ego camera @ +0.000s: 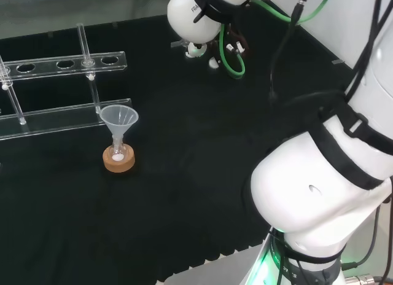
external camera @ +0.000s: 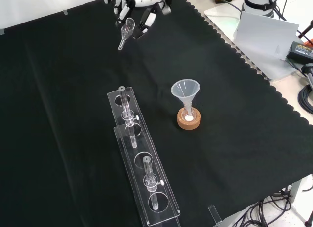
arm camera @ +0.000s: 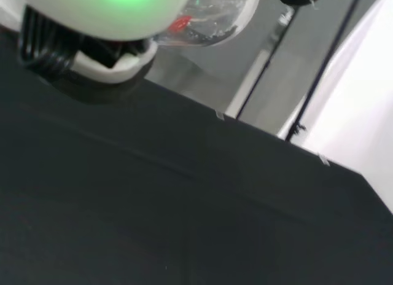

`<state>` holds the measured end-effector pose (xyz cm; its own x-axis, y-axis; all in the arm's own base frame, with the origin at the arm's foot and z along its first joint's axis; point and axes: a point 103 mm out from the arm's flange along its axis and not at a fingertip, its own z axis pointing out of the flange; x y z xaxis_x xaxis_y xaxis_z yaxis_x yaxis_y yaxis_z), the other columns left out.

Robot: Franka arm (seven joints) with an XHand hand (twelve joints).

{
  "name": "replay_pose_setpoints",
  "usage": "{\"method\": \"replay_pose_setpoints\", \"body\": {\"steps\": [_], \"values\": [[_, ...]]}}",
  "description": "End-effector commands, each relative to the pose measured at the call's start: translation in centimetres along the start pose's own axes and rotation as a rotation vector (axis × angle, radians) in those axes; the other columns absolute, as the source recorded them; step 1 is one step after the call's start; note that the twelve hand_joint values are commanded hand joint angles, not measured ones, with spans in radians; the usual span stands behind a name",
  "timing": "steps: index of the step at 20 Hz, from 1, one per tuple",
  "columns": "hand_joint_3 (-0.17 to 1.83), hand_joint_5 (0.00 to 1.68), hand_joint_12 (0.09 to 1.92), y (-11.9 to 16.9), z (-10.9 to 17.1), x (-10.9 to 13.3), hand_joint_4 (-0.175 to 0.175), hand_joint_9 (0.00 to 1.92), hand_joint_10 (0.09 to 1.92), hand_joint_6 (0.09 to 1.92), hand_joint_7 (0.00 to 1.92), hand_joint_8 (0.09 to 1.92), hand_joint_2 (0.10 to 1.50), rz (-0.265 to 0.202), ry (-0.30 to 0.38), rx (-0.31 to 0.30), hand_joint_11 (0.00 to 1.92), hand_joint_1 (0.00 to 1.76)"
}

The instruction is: Put the weighing funnel back on the table.

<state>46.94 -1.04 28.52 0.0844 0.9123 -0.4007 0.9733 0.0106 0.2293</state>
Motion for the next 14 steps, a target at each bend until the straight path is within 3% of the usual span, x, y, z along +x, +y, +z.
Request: {"method": "replay_pose_setpoints", "body": {"steps": [1,14], "values": [[0.81,1.63,1.39,0.6,2.9,0.0,0.175,1.43,0.09,0.09,1.83,0.09,0.48,0.132,0.04,0.065,0.36,1.17],[0.8,1.62,1.38,-0.6,9.5,0.0,0.175,1.43,0.09,0.09,1.83,0.09,0.48,0.266,0.085,0.179,0.36,1.17]]}}
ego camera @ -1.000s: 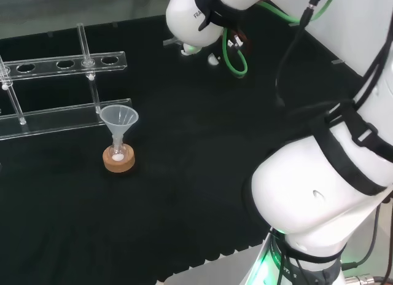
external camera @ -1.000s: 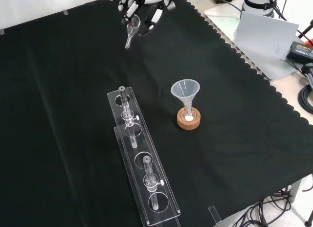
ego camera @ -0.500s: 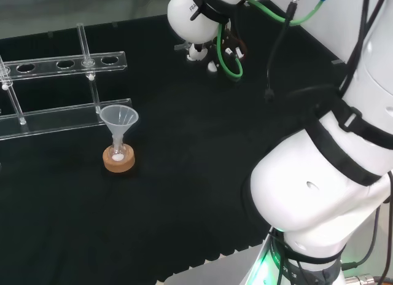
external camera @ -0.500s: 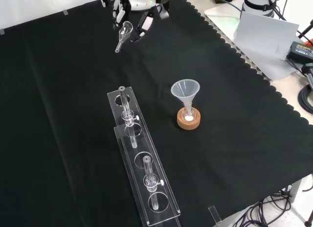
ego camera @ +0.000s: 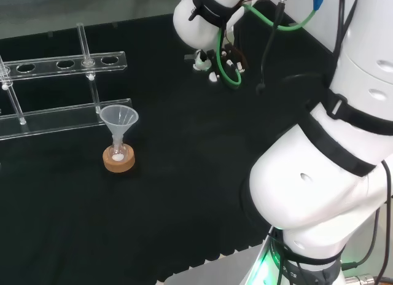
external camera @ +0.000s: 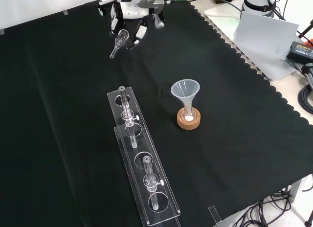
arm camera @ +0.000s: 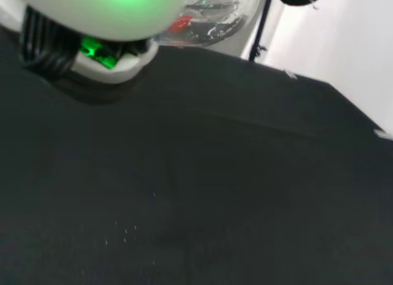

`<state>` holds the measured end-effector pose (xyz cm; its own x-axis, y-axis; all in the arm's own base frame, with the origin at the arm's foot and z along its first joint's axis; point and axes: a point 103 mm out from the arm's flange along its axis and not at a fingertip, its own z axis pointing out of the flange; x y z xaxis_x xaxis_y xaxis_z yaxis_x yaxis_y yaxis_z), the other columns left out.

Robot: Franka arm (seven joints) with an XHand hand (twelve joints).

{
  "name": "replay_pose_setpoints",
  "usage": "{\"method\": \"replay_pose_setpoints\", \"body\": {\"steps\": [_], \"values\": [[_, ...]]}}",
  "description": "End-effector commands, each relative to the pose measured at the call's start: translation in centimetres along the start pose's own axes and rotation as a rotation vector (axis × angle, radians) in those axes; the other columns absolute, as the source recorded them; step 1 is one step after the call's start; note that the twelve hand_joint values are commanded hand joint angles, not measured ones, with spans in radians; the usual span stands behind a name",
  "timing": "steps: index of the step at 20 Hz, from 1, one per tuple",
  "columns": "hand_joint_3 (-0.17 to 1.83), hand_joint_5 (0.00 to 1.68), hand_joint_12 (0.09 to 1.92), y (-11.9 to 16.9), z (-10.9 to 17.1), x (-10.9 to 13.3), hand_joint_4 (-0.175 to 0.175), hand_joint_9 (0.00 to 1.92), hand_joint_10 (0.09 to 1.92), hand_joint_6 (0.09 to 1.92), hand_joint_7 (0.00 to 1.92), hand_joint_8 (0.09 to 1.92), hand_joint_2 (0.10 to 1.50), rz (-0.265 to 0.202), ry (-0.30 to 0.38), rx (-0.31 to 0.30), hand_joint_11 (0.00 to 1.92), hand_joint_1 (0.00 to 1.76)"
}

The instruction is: Put the weighing funnel back on the table.

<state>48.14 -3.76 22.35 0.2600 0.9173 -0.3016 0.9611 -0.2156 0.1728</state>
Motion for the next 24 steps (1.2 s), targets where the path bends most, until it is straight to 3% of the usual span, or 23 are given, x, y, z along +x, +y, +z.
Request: {"method": "replay_pose_setpoints", "body": {"steps": [1,9,16,24], "values": [[0.8,1.62,1.38,-0.1,3.3,-0.2,0.175,1.43,0.09,0.09,1.83,0.09,0.48,0.084,0.025,0.055,0.36,1.17],[0.8,1.62,1.38,-1.2,8.0,0.7,0.175,1.43,0.09,0.09,1.82,0.09,0.49,0.09,0.044,0.137,0.36,1.17],[0.79,1.62,1.38,-1.5,11.5,0.8,0.175,1.43,0.09,0.09,1.82,0.09,0.49,0.151,0.069,0.185,0.36,1.17],[0.78,1.62,1.38,-1.4,13.0,1.4,0.175,1.43,0.09,0.09,1.82,0.09,0.5,0.163,0.074,0.211,0.36,1.17]]}}
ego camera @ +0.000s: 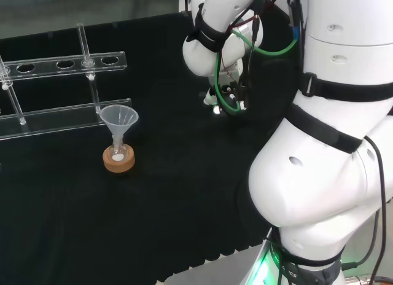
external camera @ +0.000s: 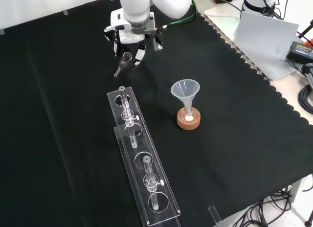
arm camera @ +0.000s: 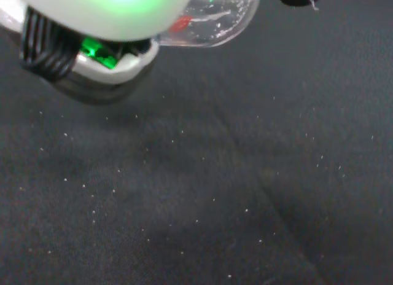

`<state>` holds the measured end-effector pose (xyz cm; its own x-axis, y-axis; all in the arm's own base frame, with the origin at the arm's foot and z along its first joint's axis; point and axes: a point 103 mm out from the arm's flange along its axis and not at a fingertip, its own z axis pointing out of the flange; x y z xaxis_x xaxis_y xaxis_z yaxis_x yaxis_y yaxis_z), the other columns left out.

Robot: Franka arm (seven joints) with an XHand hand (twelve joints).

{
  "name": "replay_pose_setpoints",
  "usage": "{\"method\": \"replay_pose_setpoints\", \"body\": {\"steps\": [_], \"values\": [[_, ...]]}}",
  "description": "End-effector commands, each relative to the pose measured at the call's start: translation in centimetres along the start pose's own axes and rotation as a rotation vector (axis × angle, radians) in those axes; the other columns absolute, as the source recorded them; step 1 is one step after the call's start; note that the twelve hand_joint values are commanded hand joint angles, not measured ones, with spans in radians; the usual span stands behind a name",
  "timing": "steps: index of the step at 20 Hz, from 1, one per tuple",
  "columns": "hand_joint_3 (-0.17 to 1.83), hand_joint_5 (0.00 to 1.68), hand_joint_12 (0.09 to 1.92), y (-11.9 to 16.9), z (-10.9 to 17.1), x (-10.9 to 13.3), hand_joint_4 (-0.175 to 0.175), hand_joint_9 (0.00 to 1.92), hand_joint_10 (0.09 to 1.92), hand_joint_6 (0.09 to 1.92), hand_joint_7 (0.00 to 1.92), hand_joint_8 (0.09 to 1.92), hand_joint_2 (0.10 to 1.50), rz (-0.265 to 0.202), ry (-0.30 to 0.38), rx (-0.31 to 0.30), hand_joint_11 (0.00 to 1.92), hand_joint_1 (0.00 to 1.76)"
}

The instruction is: Put the weighing funnel back on the table.

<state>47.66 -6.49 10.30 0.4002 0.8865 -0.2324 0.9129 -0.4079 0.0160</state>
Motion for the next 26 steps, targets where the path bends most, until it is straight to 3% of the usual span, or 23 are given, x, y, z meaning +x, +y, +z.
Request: {"method": "replay_pose_setpoints", "body": {"steps": [1,12,16,19,24,26], "values": [[0.78,1.62,1.38,0.6,0.9,0.5,0.175,1.43,0.09,0.09,1.82,0.09,0.5,0.007,0.016,0.008,0.36,1.17],[0.77,1.62,1.38,0.0,1.7,1.9,0.175,1.43,0.09,0.09,1.82,0.09,0.5,-0.04,0.001,0.049,0.35,1.17],[0.64,1.59,1.4,-0.4,1.7,1.9,0.175,1.42,0.09,0.09,1.76,0.09,0.59,-0.053,0.016,0.055,0.33,1.15],[0.64,1.48,1.41,-0.7,1.7,1.9,0.172,1.4,0.09,0.09,1.69,0.09,0.51,-0.062,0.004,0.071,0.32,0.98],[0.66,1.38,1.41,-0.9,1.8,1.7,0.159,1.36,0.09,0.09,1.56,0.09,0.48,-0.068,-0.014,0.11,0.29,0.91],[0.66,1.34,1.41,-1.0,1.9,1.8,0.152,1.34,0.09,0.09,1.51,0.09,0.48,-0.077,-0.03,0.153,0.28,0.89]]}}
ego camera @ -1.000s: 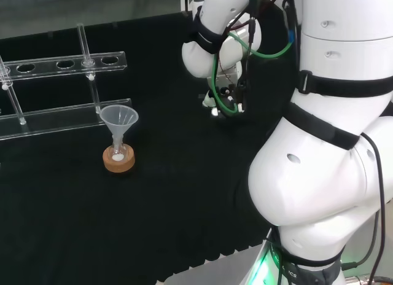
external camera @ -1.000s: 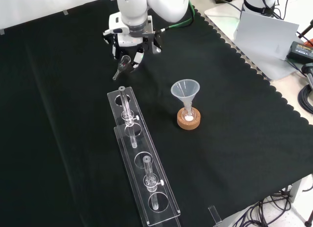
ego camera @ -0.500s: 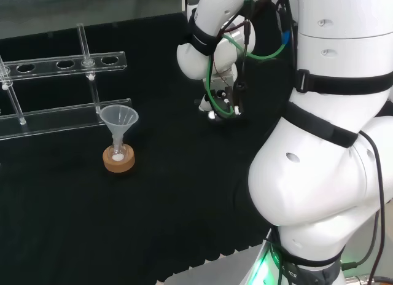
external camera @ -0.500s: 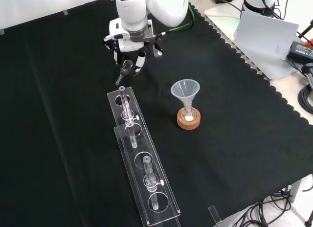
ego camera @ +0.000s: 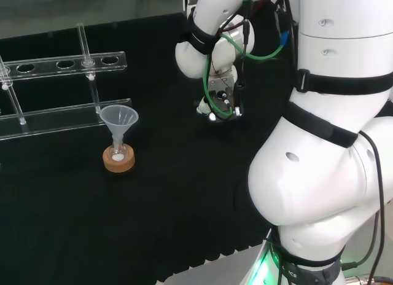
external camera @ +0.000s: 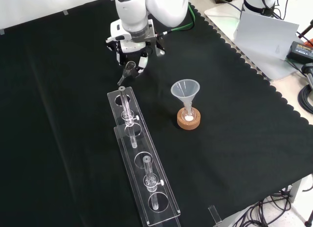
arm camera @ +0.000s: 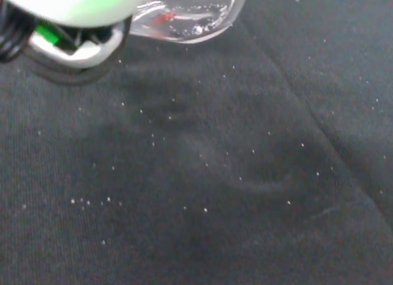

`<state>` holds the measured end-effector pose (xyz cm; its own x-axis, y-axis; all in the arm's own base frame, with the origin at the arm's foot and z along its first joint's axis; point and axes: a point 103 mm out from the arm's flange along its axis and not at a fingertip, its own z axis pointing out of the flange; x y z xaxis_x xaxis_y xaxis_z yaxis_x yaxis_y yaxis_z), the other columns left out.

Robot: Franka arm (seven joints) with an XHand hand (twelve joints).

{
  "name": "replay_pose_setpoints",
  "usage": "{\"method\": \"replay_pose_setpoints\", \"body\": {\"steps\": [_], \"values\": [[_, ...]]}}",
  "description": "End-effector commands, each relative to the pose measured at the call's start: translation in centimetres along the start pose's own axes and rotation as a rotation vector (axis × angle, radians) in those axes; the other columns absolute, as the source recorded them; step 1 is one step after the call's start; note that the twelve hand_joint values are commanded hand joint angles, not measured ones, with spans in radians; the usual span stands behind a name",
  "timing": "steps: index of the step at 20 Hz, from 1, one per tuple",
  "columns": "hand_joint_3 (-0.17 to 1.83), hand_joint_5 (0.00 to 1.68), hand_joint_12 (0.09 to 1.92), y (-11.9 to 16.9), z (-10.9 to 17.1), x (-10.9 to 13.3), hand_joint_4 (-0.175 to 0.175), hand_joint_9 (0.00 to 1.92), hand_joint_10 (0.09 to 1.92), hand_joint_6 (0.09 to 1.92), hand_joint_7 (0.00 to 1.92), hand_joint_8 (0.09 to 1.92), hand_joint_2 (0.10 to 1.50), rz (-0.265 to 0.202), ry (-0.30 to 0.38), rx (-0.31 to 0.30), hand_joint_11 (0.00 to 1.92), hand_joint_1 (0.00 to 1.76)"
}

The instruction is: Put the weighing funnel back on the table.

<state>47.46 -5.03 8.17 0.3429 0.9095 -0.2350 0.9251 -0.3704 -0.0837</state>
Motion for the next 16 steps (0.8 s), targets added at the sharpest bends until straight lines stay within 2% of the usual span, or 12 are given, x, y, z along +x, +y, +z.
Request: {"method": "replay_pose_setpoints", "body": {"steps": [1,4,8,16], "values": [[0.66,1.31,1.42,-0.1,0.2,0.1,0.147,1.31,0.09,0.09,1.47,0.09,0.47,-0.016,-0.032,0.082,0.26,0.87],[0.62,1.21,1.45,-0.1,0.3,0.2,0.131,1.23,0.09,0.09,1.34,0.09,0.48,-0.023,-0.048,0.118,0.2,0.82],[0.55,1.11,1.47,-0.1,0.1,0.4,0.118,1.17,0.09,0.09,1.23,0.09,0.51,-0.03,-0.058,0.124,0.16,0.79],[0.52,0.96,1.48,-0.4,-2.6,0.3,0.094,1.1,0.09,0.09,1.13,0.09,0.52,-0.056,-0.053,0.086,0.12,0.75]]}}
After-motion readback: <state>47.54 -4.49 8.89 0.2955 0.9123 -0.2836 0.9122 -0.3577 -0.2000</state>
